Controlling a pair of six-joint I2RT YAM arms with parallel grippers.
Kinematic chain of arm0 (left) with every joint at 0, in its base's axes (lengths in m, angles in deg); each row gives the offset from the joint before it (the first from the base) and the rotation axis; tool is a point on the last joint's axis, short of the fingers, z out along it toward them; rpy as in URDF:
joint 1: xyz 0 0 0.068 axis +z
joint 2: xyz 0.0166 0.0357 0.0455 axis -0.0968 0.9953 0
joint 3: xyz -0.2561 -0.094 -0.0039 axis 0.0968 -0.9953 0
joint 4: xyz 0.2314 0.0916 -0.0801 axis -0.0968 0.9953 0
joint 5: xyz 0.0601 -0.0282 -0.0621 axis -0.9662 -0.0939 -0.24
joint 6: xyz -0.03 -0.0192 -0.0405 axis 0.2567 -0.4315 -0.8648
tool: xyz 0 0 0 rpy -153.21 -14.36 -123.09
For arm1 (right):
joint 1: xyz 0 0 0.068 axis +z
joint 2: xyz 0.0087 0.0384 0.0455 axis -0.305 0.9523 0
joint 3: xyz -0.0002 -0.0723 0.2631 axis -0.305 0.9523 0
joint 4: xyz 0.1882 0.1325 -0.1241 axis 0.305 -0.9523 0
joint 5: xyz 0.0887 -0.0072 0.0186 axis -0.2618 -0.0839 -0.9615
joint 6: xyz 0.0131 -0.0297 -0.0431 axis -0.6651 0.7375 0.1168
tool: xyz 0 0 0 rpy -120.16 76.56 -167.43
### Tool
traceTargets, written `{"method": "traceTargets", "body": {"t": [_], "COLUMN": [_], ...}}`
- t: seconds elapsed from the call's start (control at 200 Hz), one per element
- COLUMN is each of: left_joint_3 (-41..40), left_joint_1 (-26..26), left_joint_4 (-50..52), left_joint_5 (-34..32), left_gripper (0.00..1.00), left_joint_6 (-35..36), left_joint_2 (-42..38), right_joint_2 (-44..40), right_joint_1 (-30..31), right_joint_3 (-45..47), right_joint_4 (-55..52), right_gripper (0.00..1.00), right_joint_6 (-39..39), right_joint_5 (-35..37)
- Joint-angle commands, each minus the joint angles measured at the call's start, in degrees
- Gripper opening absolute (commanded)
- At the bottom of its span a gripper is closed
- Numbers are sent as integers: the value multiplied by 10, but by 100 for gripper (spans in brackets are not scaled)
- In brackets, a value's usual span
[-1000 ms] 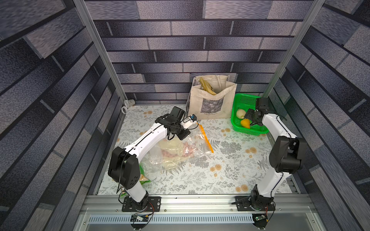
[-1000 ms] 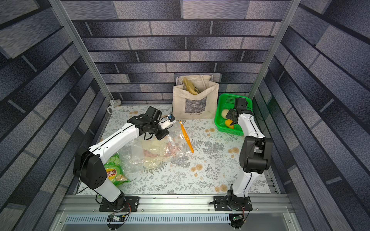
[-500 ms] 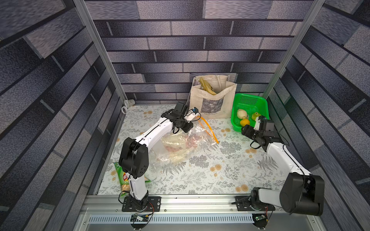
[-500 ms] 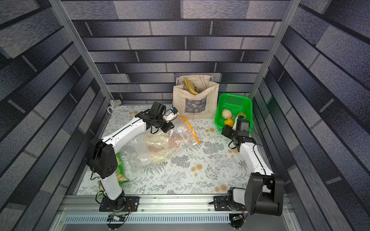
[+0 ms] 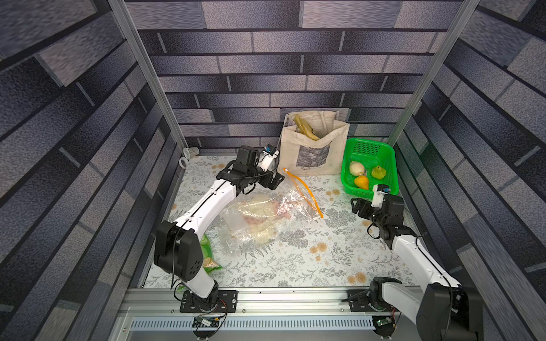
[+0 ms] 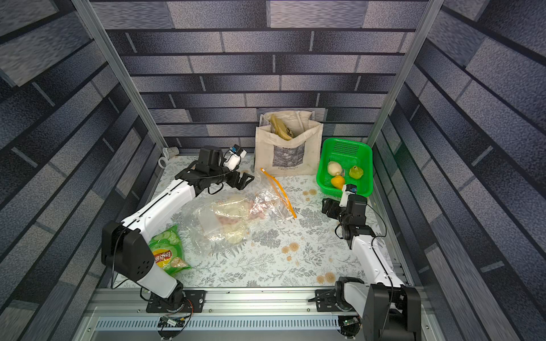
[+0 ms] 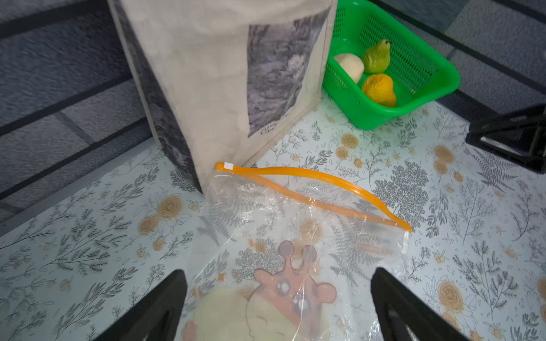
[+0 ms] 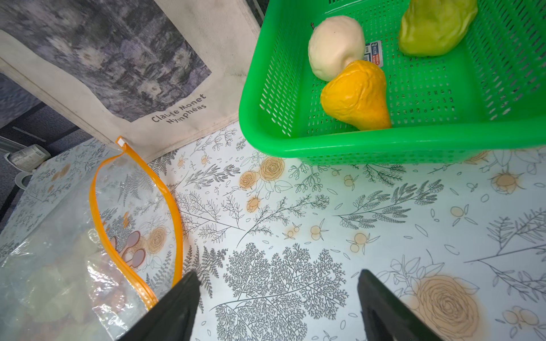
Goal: Open the zip-top bag and take out the pear
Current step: Place the zipper food storage bag at the center of the board, then reset both arms
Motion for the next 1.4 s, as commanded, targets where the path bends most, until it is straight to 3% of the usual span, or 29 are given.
{"method": "traceTargets", "body": {"t": [0.0, 0.09, 0.1, 0.12, 0.341, 0.526, 0.606, 0.791, 1.012, 1.102, 1.152, 1.393], "left_joint_3": [-76, -151, -160, -177, -390, -484, -506, -550, -514, -479, -481, -550], "left_joint_1": [40, 89, 95, 106, 210, 216, 223, 257, 269, 260, 261, 268], "left_joint_4": [-79, -124, -129, -140, -312, -419, -462, -578, -534, -424, -404, -592], "left_joint_5": [-10, -23, -25, -30, -130, -221, -248, -238, -200, -265, -268, -218], "left_gripper": [100, 100, 100, 100, 100, 100, 100, 100, 100, 100, 100, 100], "left_joint_6": [-61, -88, -92, -100, -176, -140, -141, -147, -147, -151, -153, -148], "left_joint_2": [-79, -127, -132, -143, -221, -213, -194, -129, -113, -114, -112, -60], "right_joint_2": [-16, -9, -8, -7, 35, 97, 125, 178, 245, 254, 262, 272], "right_joint_1": [7, 11, 11, 14, 23, 38, 47, 61, 64, 65, 64, 64], "right_joint_3": [22, 40, 43, 49, 59, 68, 73, 67, 59, 61, 68, 79], "right_joint_4": [57, 92, 98, 109, 169, 260, 298, 352, 410, 418, 438, 465], "right_gripper": [86, 89, 96, 100, 100, 100, 100, 100, 100, 100, 100, 100], "right_joint_6": [31, 61, 66, 74, 127, 134, 139, 148, 158, 153, 154, 152], "right_joint_5": [17, 12, 12, 13, 51, 102, 124, 139, 156, 169, 168, 174]}}
